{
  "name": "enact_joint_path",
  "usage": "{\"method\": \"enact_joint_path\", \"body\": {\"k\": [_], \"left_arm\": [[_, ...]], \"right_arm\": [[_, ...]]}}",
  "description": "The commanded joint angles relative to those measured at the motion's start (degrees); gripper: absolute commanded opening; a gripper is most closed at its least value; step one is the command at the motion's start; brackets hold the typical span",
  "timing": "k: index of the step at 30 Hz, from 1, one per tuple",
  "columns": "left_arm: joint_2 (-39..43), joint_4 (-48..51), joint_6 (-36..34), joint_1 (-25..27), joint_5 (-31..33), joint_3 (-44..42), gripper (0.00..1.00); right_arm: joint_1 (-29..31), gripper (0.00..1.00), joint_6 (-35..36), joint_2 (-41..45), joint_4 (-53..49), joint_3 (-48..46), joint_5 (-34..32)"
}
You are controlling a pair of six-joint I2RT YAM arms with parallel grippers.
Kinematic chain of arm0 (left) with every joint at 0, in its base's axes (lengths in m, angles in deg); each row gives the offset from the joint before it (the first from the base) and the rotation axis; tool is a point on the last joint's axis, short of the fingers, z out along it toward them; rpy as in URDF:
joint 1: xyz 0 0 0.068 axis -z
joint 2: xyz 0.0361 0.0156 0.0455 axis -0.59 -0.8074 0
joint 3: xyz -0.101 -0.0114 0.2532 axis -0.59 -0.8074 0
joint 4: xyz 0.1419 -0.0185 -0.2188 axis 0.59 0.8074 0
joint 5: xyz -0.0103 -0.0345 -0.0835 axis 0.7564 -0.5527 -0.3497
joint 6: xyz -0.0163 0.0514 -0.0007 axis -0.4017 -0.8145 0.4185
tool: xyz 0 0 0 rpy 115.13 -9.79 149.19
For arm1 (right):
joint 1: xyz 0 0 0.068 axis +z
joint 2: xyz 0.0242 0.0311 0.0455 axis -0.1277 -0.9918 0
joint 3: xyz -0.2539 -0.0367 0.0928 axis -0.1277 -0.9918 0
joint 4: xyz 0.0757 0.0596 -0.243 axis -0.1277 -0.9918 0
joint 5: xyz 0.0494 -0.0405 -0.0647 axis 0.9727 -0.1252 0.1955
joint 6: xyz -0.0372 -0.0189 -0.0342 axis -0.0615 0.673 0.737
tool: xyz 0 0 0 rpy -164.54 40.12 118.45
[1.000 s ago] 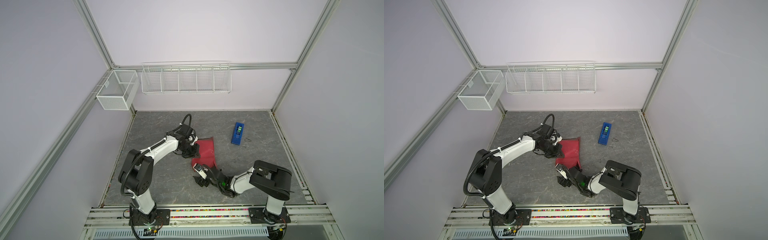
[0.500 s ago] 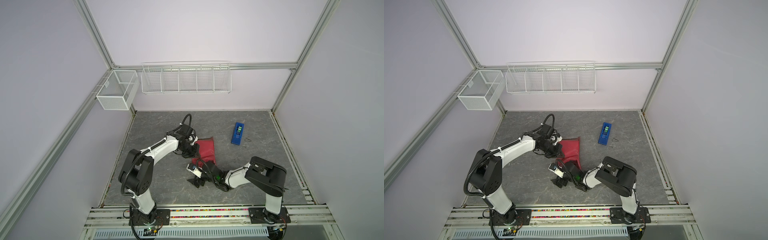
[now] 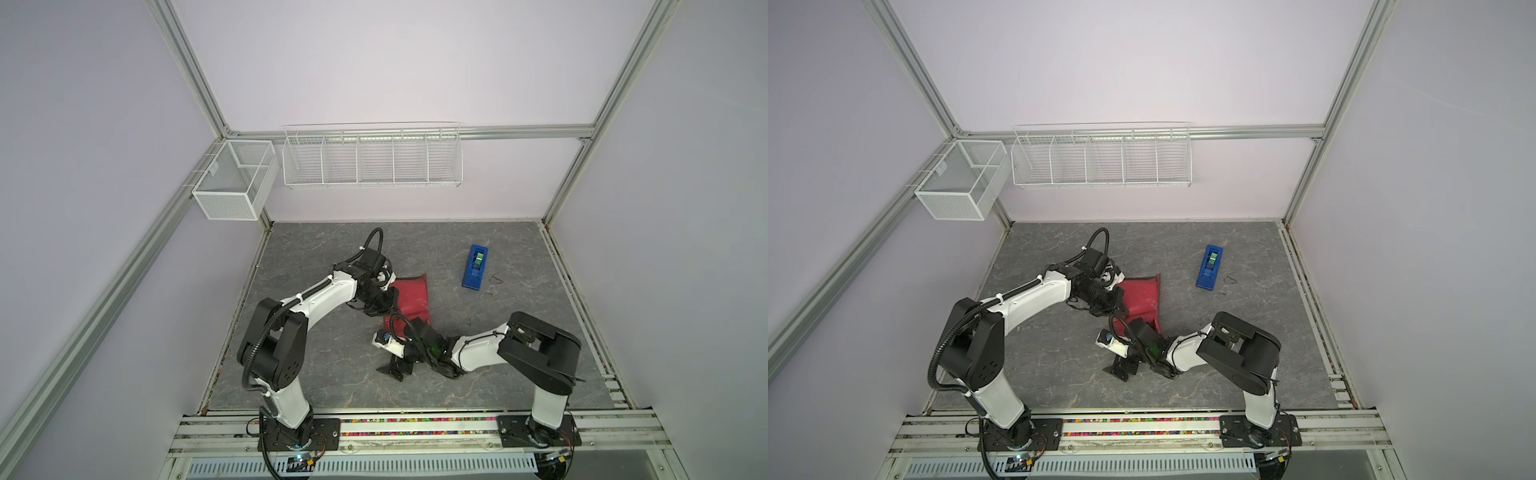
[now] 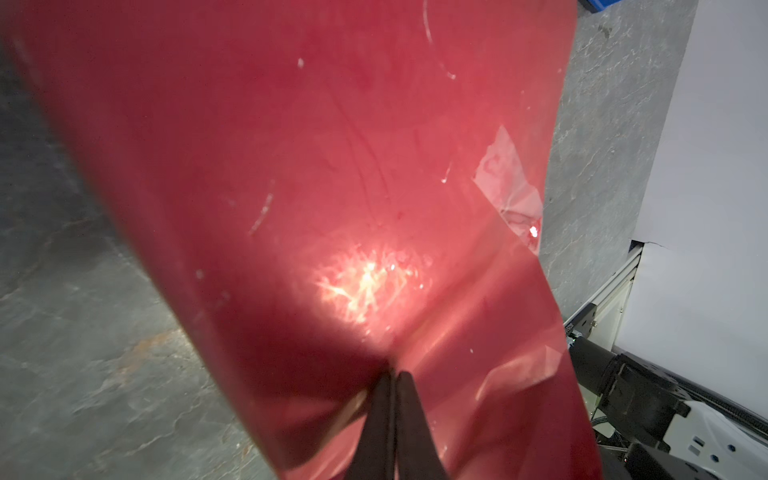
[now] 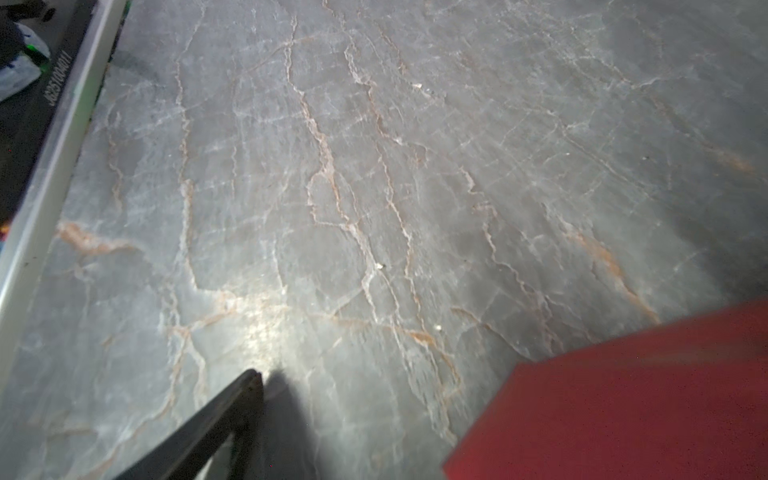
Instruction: Wrap the gift box in paper
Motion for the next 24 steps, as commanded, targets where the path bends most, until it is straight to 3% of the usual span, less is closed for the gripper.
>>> {"method": "enact_joint_path", "body": {"k": [1,13,19,24], "left_arm": [[-4.23,2.86,-0.57,0.18,5.39,-2.16,0.05],[-4.21,3.02,-0.26,0.18,5.94,-1.82,0.05],[-0.76,4.72,0.01,0.18,5.66,1.32,0.08],[2.43,7.19,-0.08,0.18,5.07,5.85,0.13]], "right_arm": [[2.26,0.97,1.61,1.61,-8.85,0.05,8.7],[2.97,0.99,1.92,6.81,-13.57,0.4,15.97],[1.61,0.97,-4.28,18.99,-18.45,-1.23,15.94],[-0.95,0.97,-8.78,32.34,-26.1,-2.49,11.43]]}}
